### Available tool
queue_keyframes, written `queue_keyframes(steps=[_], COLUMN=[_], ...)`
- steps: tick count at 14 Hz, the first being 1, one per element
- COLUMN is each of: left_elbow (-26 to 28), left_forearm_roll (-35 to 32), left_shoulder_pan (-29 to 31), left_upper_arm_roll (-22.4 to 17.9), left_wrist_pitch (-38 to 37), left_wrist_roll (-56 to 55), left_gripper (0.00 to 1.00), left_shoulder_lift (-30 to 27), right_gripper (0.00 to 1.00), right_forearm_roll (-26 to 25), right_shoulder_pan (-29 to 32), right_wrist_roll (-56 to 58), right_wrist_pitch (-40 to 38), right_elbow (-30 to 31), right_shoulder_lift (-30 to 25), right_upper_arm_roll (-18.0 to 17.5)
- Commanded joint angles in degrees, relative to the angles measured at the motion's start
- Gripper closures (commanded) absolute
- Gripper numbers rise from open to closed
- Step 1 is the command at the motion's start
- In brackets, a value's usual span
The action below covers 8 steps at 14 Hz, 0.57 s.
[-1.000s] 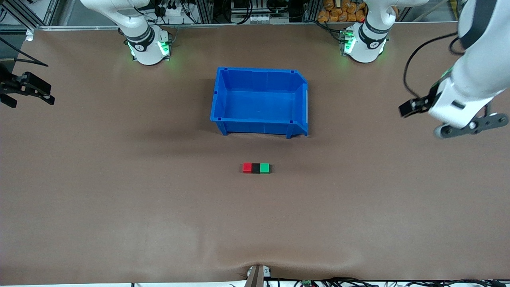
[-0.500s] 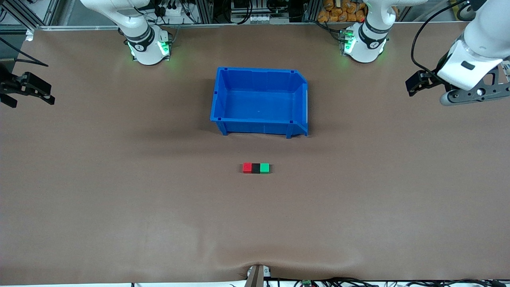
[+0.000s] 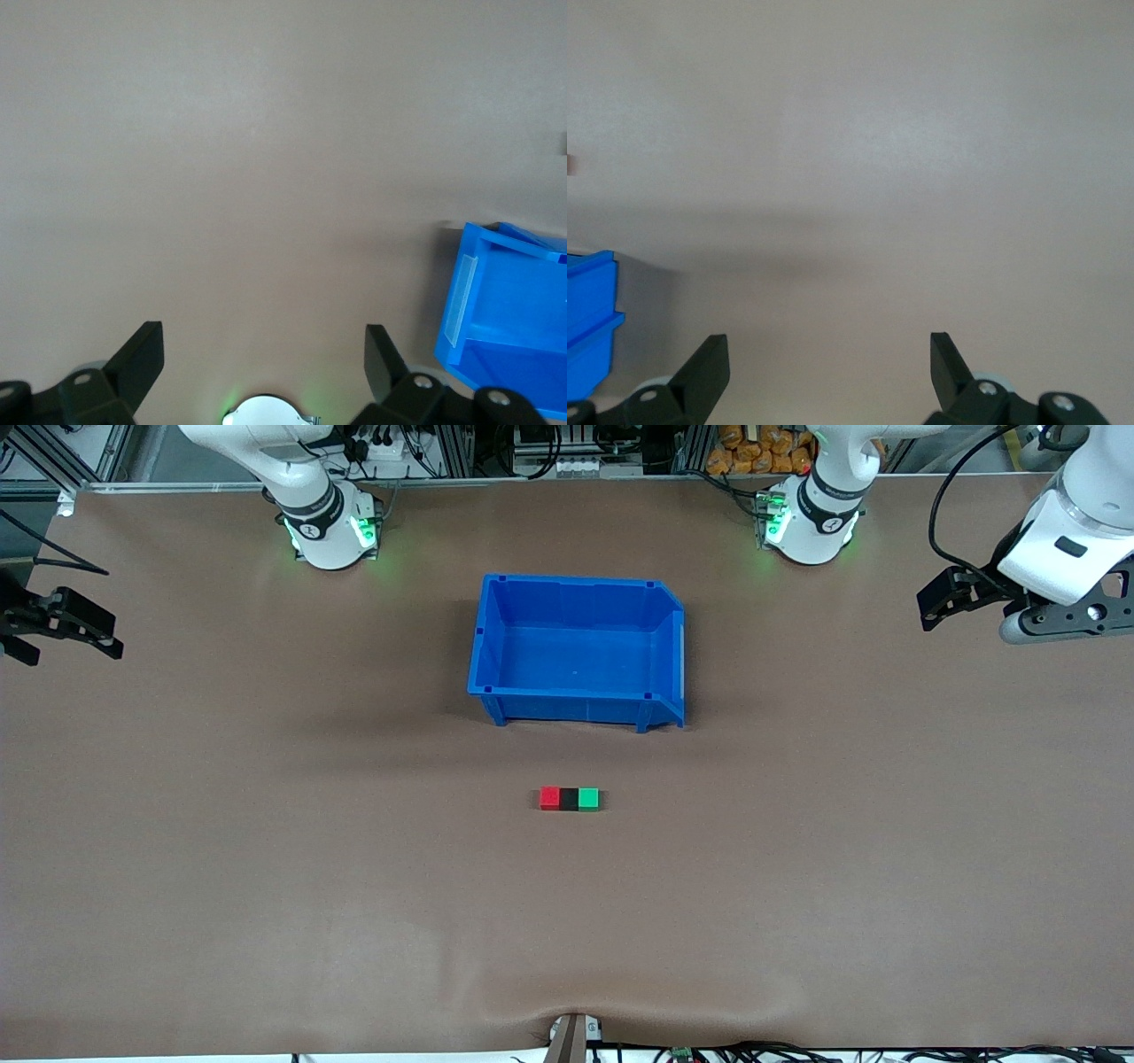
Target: Attach green and red cubes to black cube
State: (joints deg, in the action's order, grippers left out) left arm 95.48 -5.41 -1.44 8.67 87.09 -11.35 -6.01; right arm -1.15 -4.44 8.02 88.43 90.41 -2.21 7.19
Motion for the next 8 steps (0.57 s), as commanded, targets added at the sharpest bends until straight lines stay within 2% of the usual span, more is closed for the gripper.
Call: queue_keyframes(steps=[1, 4, 8], left_elbow=[-1.6, -1.6, -2.0], left_forearm_roll=[0.9, 3.3, 3.3], left_shoulder_pan=[0.2, 0.4, 0.5], left_upper_arm_roll=[0.3, 0.1, 0.0], left_wrist_pitch=[0.1, -0.2, -0.3], left_wrist_roll=[1.1, 1.2, 1.2], left_gripper=[0.0, 0.0, 0.0], left_shoulder_lift=[0.1, -0.1, -0.1], right_gripper=[0.0, 0.0, 0.0], right_forearm_roll=[1.0, 1.0, 1.0], right_shoulder_pan=[0.8, 0.8, 0.8], right_wrist_roll=[-0.4, -0.4, -0.4], right_wrist_pitch=[-0.9, -0.9, -0.9], right_elbow=[-1.3, -1.3, -1.3], right_shoulder_lift=[0.7, 0.7, 0.7], right_upper_arm_roll=[-0.4, -0.4, -0.4])
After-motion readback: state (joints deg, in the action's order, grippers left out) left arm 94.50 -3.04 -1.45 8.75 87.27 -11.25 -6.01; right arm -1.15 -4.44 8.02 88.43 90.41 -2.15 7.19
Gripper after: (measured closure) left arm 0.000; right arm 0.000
